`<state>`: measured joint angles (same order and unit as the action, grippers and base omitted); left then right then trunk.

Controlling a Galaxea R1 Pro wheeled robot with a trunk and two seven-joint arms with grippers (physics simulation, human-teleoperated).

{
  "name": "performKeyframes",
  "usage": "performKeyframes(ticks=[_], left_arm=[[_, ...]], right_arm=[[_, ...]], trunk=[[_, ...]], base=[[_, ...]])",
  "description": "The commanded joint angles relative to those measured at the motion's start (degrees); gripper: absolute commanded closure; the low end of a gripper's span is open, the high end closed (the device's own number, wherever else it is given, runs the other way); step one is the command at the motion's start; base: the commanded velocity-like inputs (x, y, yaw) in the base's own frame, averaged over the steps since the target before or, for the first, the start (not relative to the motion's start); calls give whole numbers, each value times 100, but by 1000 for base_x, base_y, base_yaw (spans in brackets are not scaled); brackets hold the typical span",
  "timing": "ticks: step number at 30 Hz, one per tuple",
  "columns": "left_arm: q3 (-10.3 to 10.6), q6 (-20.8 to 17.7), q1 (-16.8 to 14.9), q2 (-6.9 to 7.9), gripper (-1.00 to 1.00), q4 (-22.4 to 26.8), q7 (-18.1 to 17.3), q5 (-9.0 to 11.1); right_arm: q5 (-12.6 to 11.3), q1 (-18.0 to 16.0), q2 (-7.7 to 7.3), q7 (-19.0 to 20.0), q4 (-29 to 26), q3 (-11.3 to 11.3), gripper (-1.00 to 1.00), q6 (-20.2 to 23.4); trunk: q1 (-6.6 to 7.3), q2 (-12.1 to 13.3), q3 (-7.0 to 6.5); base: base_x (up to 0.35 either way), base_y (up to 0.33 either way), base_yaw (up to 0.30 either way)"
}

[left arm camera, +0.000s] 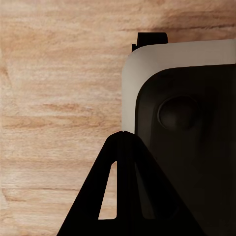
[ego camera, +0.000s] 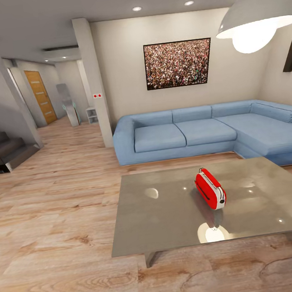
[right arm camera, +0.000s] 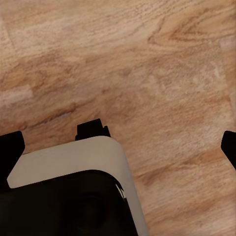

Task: Turn on the radio receiver that's on the table in the living room.

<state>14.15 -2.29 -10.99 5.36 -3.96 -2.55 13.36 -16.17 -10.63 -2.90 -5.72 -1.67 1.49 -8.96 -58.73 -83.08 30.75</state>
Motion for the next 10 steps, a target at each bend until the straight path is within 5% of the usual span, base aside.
performKeyframes(ticks=[1, 10], left_arm=[[0, 0, 0, 0, 100, 0, 0, 0], [0, 0, 0, 0, 100, 0, 0, 0]], right_arm=[[0, 0, 0, -1, 0, 0, -100, 0], [0, 0, 0, 0, 0, 0, -100, 0]], trunk=[[0, 0, 0], [0, 0, 0]], base=[[0, 0, 0], [0, 0, 0]])
